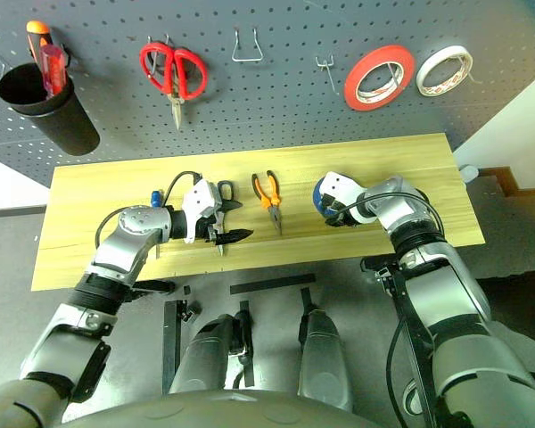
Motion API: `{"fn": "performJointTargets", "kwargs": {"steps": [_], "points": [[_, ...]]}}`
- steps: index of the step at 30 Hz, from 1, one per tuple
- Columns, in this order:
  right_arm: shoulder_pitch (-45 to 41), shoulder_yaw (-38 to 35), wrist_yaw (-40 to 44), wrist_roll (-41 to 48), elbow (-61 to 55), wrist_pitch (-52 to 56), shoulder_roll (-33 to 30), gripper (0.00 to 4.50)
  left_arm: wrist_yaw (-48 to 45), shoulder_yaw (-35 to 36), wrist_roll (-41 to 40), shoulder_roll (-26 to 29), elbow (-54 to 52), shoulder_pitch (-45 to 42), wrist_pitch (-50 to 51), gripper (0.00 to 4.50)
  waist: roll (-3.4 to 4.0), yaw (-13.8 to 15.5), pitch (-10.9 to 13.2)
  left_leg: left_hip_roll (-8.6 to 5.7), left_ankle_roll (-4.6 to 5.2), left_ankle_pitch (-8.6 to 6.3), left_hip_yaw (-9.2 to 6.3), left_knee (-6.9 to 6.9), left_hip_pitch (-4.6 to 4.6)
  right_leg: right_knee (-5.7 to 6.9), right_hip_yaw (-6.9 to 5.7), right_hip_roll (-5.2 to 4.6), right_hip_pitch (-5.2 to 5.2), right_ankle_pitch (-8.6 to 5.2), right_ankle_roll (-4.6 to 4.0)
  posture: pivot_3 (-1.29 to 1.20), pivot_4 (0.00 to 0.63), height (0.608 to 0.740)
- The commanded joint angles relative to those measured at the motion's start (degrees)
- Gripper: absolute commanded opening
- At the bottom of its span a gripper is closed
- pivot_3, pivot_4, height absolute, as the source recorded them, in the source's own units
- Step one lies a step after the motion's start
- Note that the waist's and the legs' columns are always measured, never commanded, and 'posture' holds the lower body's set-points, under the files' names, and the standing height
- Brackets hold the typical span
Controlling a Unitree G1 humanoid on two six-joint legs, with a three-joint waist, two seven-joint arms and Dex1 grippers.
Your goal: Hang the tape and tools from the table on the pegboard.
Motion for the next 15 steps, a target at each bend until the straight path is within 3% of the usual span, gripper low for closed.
{"fn": "performJointTargets", "kwargs": {"steps": [1, 2, 6, 12, 15], "points": [[0.35, 0.25, 0.87, -0.89, 0.36, 0.59, 0.78, 0.82, 0.11, 1.17, -1.43, 0.58, -3.41, 1.56, 0.04, 3.84, 0.00, 0.13, 0.00, 0.00, 0.00, 0.00, 0.01, 0.00, 0.00, -0.01, 0.00, 0.00, 0.00, 0.00, 0.00, 0.02, 0.360, 0.740], [0.46, -0.09, 0.97, -0.82, -0.30, 0.85, 0.62, 0.65, 0.12, 1.44, -1.72, 0.68, -3.85, 1.89, 0.25, 3.84, 0.00, 0.21, 0.00, 0.00, 0.00, 0.00, 0.01, 0.00, 0.00, -0.01, 0.00, -0.01, 0.01, 0.00, 0.00, 0.02, 0.354, 0.740], [1.94, -2.63, 2.43, 1.43, -5.61, 3.16, -0.68, 0.65, 0.83, 2.66, -2.83, 0.98, -5.65, 3.06, 1.12, 3.84, 0.01, 0.84, -0.02, 0.00, -0.05, 0.02, 0.02, -0.01, 0.00, -0.01, 0.00, 0.01, 0.00, 0.00, 0.00, 0.01, 0.317, 0.740], [12.73, -14.97, 8.89, 15.07, -38.84, 20.63, -7.25, 0.64, -3.90, 6.12, -7.93, 3.85, -11.36, 7.26, -3.59, 3.84, 0.07, 1.64, -0.23, -0.02, -0.07, 0.04, 0.00, 0.03, -0.35, -0.05, -0.14, -0.02, -0.14, 0.01, 0.02, -0.03, 0.240, 0.740], [17.76, -19.79, 8.56, 20.00, -51.06, 23.90, -9.64, 0.64, -6.63, 8.41, -11.74, 4.08, -11.91, 8.14, -6.25, 3.84, -0.03, 1.86, -0.82, -0.07, -0.07, 0.04, 0.03, 0.04, -0.41, -0.10, -0.19, -0.04, -0.16, 0.01, 0.03, -0.05, 0.213, 0.740]]}}
